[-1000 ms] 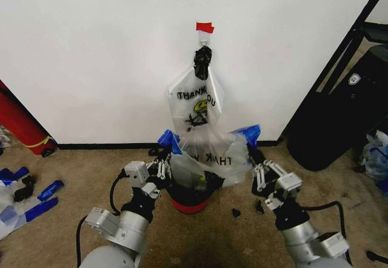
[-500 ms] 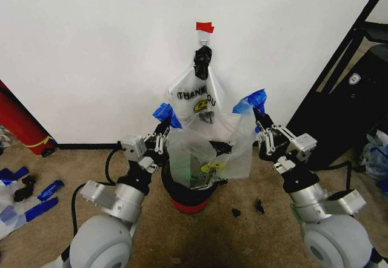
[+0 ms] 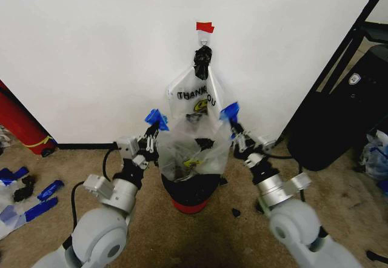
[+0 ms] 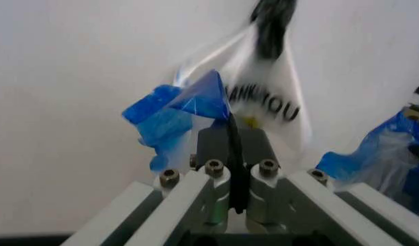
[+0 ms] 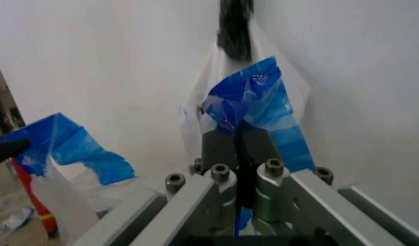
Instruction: Pick up the garbage bag from the wall and place it over the trash bin.
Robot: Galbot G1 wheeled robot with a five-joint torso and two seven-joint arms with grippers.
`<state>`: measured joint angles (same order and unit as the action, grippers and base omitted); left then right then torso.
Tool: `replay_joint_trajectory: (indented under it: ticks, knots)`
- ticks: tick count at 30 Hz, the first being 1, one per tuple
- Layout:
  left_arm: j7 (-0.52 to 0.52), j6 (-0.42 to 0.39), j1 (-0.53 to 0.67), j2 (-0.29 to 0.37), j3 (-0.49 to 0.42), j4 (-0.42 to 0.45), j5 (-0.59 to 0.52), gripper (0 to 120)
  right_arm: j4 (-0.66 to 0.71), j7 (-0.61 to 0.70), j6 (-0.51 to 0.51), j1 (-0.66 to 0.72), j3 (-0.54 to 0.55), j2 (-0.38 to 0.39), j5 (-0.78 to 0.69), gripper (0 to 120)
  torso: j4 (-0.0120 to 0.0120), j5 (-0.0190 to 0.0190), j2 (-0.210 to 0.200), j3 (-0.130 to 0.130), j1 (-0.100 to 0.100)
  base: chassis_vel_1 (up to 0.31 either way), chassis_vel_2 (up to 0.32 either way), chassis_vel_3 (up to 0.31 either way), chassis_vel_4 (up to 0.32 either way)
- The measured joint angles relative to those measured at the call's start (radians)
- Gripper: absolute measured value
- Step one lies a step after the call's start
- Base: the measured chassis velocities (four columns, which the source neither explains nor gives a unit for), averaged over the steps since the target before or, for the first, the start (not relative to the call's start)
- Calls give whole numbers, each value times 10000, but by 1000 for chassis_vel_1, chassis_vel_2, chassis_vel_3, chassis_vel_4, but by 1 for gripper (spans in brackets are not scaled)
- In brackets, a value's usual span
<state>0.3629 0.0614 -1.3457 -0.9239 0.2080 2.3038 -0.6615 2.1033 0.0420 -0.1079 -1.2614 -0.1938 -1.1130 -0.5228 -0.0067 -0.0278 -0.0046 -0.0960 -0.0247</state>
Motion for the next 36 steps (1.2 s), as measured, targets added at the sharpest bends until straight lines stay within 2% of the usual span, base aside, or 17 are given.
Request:
replay_joint_trajectory:
  ticks: [6,11,15,20,24,36]
  knots:
    - [83,279,-393,-937,-432,-869,333,0,-828,-13,-486,-549,-31,-217,537,0,-5,-1,0,1,1,0,0,0,0]
    - [182,408,-688,-1147,-448,-1118,571,0,-1281,32,-703,-842,-83,-491,1065,0,-5,0,0,1,1,0,0,0,0]
    - [201,420,-1492,-1231,-351,-976,929,0,-1336,418,-616,-1238,-168,-950,1449,0,2,0,0,1,1,0,0,0,0]
    - [273,381,-2205,-1234,-312,-693,1287,0,-1045,669,-578,-1731,-266,-1175,1654,0,-1,0,0,2,2,0,0,0,0]
    - [548,196,-3175,-1298,-340,-346,1686,0,-649,903,-672,-2987,-257,-1421,2280,0,-4,-1,0,2,2,0,0,0,0]
    - [1027,-292,-4106,-1396,-494,-54,1749,0,-331,1289,-569,-4577,-282,-1645,2788,0,-3,1,0,1,2,0,0,0,0]
